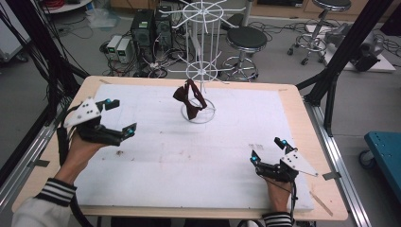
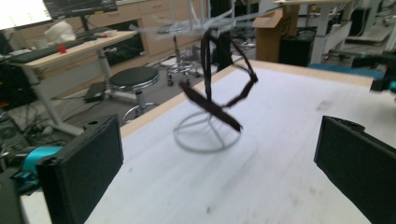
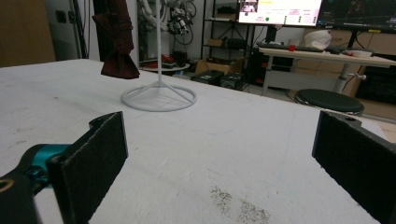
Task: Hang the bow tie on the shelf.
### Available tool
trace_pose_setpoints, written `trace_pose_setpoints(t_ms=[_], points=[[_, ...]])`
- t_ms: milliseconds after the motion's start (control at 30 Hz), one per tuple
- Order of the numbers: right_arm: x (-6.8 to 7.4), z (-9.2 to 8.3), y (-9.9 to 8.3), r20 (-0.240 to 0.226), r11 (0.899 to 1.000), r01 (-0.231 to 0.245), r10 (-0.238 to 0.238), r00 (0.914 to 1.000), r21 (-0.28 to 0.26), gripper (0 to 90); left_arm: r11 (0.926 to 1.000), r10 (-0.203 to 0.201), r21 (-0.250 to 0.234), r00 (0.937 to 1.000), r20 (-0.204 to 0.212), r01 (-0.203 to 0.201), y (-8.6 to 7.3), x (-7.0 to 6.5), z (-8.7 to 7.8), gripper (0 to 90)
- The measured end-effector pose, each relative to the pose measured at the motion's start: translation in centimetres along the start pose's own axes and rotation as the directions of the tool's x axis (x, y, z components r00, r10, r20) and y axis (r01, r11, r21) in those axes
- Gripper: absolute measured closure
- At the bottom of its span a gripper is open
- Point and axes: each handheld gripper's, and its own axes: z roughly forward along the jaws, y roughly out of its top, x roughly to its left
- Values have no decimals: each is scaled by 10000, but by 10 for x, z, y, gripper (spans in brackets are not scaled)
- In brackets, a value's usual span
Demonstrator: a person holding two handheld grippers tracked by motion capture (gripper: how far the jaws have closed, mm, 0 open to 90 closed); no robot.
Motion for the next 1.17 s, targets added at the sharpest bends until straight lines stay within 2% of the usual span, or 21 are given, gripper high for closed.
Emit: trace_pose_setpoints(t_ms=[100, 200, 233, 367, 567, 667, 800, 900, 1167], points=[[0, 0, 0, 36, 10000, -53, 53, 10000, 27, 27, 9994, -125, -323, 9998, -156, 120, -26, -4, -12, 17], [0, 0, 0, 42, 10000, -52, 52, 10000, 18, 27, 9977, -541, -432, 9980, -328, 527, -48, -5, -20, 17], [0, 0, 0, 21, 10000, -12, 12, 10000, -2, 27, 9971, -577, -528, 9971, -504, 550, -54, -6, -23, 17], [0, 0, 0, 1, 10000, -5, 5, 10000, -11, 27, 9918, -899, -986, 9919, -902, 810, -76, -11, -30, 17], [0, 0, 0, 7, 10000, 7, -7, 10000, -4, 27, 9883, -1103, -1187, 9862, -1238, 957, -104, -15, -31, 17], [0, 0, 0, 26, 10000, 6, -6, 10000, -1, 27, 9878, -1147, -1194, 9852, -1274, 996, -110, -16, -30, 17], [0, 0, 0, 17, 10000, -10, 10, 10000, -7, 27, 9852, -1112, -1450, 9847, -1345, 914, -116, -17, -30, 17], [0, 0, 0, 17, 10000, 3, -3, 10000, -5, 27, 9792, -1158, -1815, 9840, -1356, 902, -118, -18, -33, 17], [0, -1, 0, 33, 10000, -78, 78, 10000, 25, 27, 9799, -1198, -1764, 9814, -1502, 926, -118, -18, -33, 17]])
